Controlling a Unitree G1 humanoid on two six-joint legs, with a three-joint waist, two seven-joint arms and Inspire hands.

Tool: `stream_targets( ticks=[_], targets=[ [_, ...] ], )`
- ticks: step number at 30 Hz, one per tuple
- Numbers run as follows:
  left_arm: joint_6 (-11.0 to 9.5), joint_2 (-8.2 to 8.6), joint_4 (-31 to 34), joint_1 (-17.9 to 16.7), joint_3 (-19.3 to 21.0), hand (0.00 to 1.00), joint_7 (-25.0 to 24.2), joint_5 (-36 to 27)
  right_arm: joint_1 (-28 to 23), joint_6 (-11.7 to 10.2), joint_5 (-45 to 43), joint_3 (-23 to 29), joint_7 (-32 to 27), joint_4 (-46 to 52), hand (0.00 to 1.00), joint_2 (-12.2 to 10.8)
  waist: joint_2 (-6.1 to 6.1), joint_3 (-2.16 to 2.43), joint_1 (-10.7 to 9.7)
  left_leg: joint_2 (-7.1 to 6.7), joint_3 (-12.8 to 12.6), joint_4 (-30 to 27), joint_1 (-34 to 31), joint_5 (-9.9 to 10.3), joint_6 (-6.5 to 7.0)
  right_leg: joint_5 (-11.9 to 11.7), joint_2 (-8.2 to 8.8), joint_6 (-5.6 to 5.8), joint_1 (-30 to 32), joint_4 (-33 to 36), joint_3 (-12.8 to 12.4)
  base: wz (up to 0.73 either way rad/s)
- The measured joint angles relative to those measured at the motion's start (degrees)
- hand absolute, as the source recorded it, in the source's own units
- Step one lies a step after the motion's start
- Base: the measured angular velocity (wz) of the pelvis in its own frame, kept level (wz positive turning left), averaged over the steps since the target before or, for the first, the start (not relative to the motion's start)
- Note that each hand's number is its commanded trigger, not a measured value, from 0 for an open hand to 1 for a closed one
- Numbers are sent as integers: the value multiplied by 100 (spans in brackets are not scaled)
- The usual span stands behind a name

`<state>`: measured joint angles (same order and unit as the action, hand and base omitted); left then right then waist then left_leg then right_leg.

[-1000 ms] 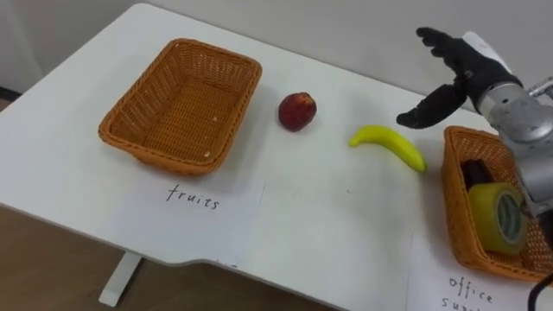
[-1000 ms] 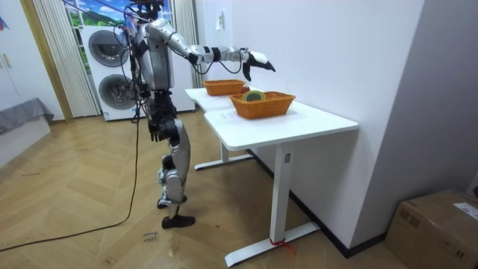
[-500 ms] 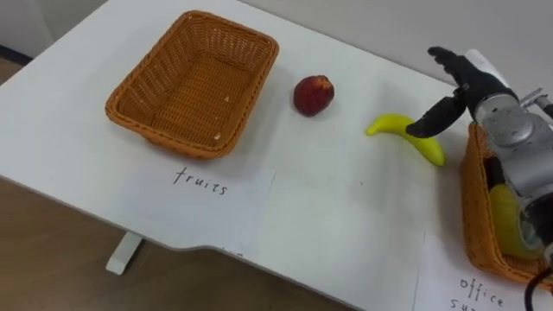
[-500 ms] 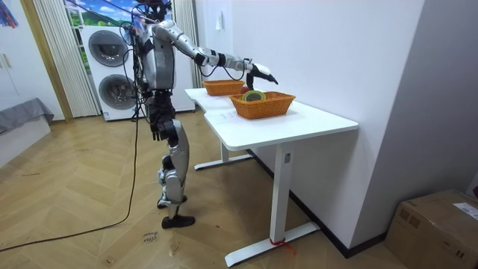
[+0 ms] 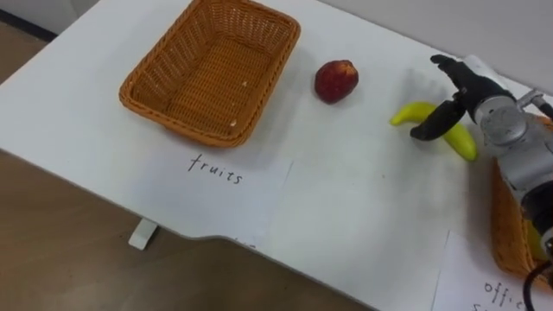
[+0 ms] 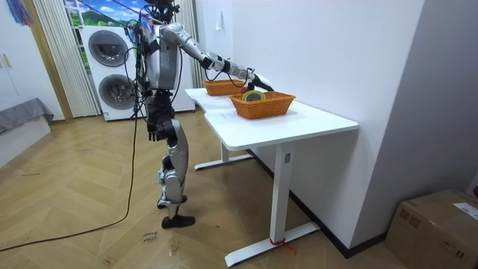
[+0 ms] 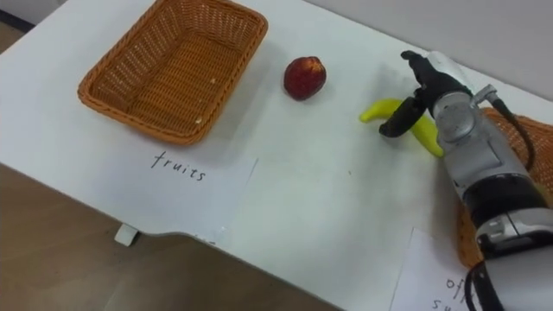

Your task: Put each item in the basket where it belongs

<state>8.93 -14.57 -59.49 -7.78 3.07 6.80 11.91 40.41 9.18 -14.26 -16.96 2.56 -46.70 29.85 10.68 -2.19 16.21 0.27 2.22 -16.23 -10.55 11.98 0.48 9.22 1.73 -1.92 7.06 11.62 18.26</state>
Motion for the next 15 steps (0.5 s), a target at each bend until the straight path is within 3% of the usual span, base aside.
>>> stream_targets(
  ticks=[15],
  targets=[
    [-2,4,99,149,-105,0,54,-1,-1,-45,-253,7,-61,-122,0,0,-28,8,-4,8,30,-126,-195,0,0,-44,-24,-19,91,11,93,3]
  ],
)
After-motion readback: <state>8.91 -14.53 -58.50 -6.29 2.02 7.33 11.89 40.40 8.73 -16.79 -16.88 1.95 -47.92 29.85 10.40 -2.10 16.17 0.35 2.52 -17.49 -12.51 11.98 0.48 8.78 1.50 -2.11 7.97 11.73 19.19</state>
